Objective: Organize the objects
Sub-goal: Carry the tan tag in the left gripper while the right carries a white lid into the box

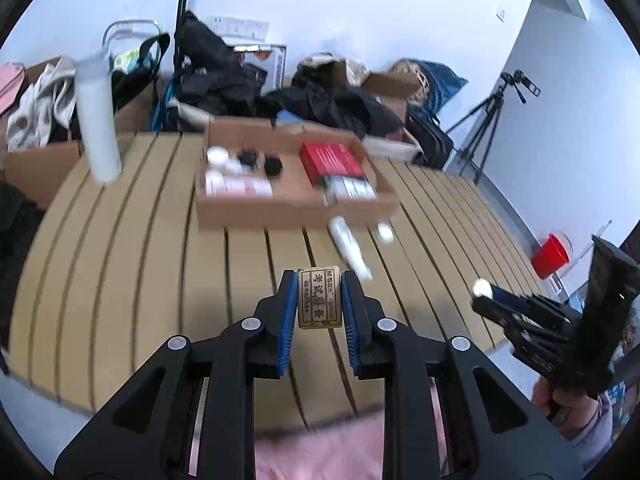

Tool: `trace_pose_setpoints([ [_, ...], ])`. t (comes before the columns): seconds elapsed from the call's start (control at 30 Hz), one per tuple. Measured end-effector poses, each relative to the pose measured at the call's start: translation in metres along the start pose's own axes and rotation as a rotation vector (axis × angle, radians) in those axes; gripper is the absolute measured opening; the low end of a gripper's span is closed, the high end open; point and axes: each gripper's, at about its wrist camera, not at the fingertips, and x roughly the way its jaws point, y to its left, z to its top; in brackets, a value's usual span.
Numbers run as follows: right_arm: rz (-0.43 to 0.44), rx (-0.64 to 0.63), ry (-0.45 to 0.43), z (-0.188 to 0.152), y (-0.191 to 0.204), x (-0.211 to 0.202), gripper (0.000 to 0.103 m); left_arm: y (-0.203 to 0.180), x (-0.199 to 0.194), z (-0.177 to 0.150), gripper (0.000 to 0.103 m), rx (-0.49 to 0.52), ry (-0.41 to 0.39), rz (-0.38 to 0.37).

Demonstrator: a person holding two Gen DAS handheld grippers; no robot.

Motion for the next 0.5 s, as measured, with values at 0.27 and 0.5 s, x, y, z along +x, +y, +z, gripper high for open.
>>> trace_pose_setpoints([
  [0.27,0.12,-0.022,0.013,0.119,-0.001,0.081,0.03,0.06,0.103,0.12,0.018,-0.035,0.067,0.045],
  [0.5,0.181,0.137,0.164,0.216,-0.027,0.246,0.03,0.115,0.252,0.156,0.018,-0.097,0.282,0.153],
])
